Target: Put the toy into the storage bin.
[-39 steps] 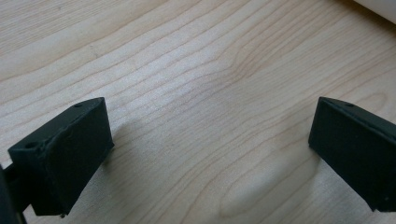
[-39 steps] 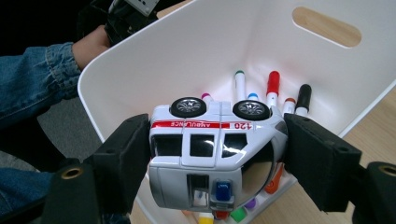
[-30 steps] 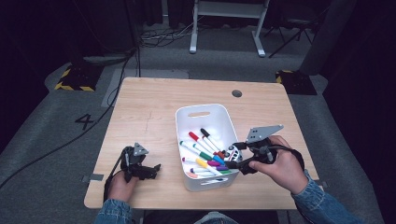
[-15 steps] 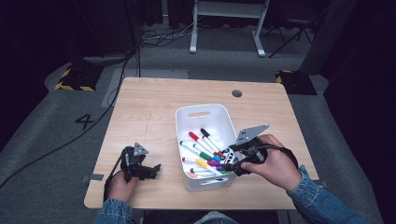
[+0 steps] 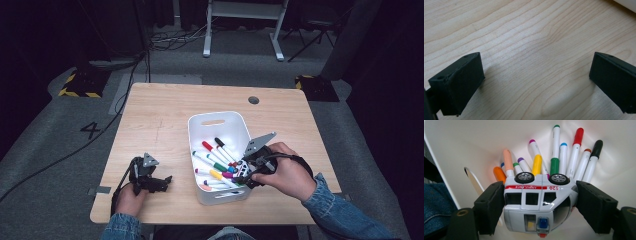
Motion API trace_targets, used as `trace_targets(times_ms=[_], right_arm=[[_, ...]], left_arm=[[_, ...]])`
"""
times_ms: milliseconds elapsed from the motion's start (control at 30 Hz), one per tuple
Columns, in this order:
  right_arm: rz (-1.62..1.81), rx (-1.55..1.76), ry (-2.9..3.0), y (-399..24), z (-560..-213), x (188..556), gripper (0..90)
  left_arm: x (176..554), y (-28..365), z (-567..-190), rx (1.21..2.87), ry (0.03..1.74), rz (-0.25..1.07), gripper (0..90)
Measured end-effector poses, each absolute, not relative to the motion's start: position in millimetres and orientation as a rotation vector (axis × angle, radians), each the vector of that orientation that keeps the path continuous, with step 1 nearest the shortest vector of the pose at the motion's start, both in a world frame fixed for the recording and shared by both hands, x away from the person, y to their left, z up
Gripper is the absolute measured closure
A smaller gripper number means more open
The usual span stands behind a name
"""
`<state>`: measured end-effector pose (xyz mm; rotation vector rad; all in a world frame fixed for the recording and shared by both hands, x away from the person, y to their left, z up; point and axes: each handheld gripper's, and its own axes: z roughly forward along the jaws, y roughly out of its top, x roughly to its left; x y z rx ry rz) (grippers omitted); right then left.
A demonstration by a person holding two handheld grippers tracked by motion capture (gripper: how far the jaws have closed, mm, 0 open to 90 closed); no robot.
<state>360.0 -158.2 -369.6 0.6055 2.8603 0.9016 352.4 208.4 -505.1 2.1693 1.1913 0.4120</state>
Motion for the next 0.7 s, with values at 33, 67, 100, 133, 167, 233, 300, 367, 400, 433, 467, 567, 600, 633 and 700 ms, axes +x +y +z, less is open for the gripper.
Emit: trace_targets(times_ms=[33,67,100,133,167,233,300,367,400,433,467,567,600,633,700], right_arm=[[0.884,0.594,2.857,-157.8,-369.6,360.6,25.1],[0.875,0.591,2.860,-157.0,-369.6,360.5,25.1],[0.856,0.570,2.861,-156.4,-369.6,360.8,25.1],[0.836,0.548,2.858,-155.4,-369.8,361.0,25.0],[0.834,0.525,2.857,-154.5,-370.2,361.7,25.0],[0.792,0.537,2.867,-153.1,-369.6,360.7,24.8],[0.778,0.531,2.872,-151.8,-369.3,361.2,24.5],[0.773,0.531,2.870,-151.3,-369.2,361.1,25.1],[0.773,0.528,2.869,-151.3,-368.8,360.8,25.3],[0.780,0.518,2.863,-151.5,-369.1,360.8,25.3],[0.786,0.518,2.858,-151.6,-369.2,360.1,25.2],[0.817,0.501,2.848,-152.4,-367.9,358.6,25.4],[0.831,0.508,2.846,-153.1,-366.9,357.7,25.5],[0.841,0.515,2.842,-153.4,-366.1,357.2,25.5],[0.852,0.516,2.832,-155.4,-363.8,357.2,25.6]], left_arm=[[352.5,208.4,-505.2,2.169,1.188,0.406,0.0],[352.4,208.4,-505.1,2.170,1.190,0.408,0.0],[352.5,208.4,-505.2,2.169,1.189,0.406,0.0],[352.4,208.4,-505.1,2.170,1.191,0.413,0.0],[352.5,208.4,-505.2,2.169,1.189,0.404,0.0],[352.5,208.4,-505.2,2.169,1.188,0.404,0.0],[352.4,208.4,-505.1,2.169,1.190,0.412,0.0],[352.5,208.4,-505.1,2.170,1.190,0.411,0.0],[352.5,208.4,-505.2,2.169,1.188,0.406,0.0],[352.4,208.5,-505.1,2.170,1.190,0.413,0.0],[352.4,208.7,-505.1,2.169,1.189,0.415,0.0],[352.4,208.7,-505.1,2.169,1.189,0.414,0.0],[352.4,208.7,-505.1,2.169,1.189,0.415,0.0],[352.4,208.7,-505.1,2.169,1.189,0.415,0.0],[352.4,208.7,-505.1,2.169,1.189,0.415,0.0]])
